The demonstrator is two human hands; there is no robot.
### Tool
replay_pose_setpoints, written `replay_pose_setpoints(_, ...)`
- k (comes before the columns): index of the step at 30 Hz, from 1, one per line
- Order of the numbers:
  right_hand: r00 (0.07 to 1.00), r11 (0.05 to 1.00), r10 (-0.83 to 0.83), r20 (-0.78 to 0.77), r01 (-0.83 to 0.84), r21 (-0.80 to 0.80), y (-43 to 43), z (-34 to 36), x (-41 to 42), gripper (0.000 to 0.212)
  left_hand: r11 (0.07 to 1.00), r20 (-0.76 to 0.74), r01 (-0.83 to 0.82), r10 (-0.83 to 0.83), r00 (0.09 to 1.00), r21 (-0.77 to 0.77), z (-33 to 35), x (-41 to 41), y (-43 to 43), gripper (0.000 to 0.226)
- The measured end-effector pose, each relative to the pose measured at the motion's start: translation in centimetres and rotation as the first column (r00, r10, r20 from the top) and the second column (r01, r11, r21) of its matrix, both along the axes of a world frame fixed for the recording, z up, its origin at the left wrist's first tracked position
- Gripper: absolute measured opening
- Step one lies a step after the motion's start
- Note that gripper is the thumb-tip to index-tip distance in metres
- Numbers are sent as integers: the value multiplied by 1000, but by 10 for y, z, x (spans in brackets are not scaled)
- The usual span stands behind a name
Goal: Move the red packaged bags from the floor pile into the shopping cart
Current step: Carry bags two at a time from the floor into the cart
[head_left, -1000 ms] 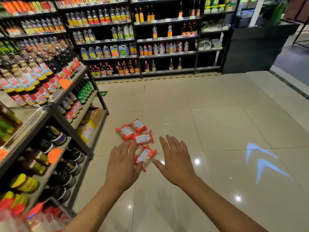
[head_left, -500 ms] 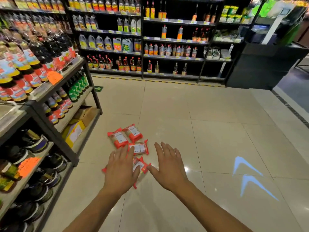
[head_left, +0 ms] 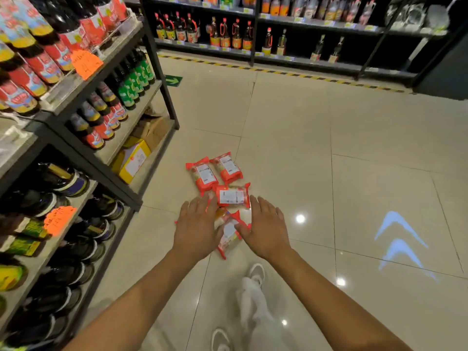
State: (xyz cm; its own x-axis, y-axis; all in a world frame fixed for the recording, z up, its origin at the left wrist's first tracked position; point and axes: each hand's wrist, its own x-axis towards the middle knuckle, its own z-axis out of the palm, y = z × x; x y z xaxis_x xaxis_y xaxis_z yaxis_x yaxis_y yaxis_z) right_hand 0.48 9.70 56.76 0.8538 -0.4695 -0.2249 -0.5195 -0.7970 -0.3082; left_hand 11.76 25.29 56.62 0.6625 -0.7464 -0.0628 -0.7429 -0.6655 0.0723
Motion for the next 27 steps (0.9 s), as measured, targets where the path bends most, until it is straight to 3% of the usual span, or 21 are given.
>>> replay_pose_setpoints(7, 995, 992, -44, -87, 54, 114, -50, -106, 77, 87, 978, -41, -42, 51, 998, 207, -84, 72, -64, 78)
replay_pose_setpoints(16, 955, 934, -181, -234, 242, 262, -67, -323, 125, 89, 942, -183, -54, 121, 976, 332, -300, 135, -109, 86)
replay_pose_setpoints(27, 790, 684, -516, -331, 612, 397, -41, -622, 158, 98, 917, -185, -44, 127, 975, 397, -589, 170, -126, 90)
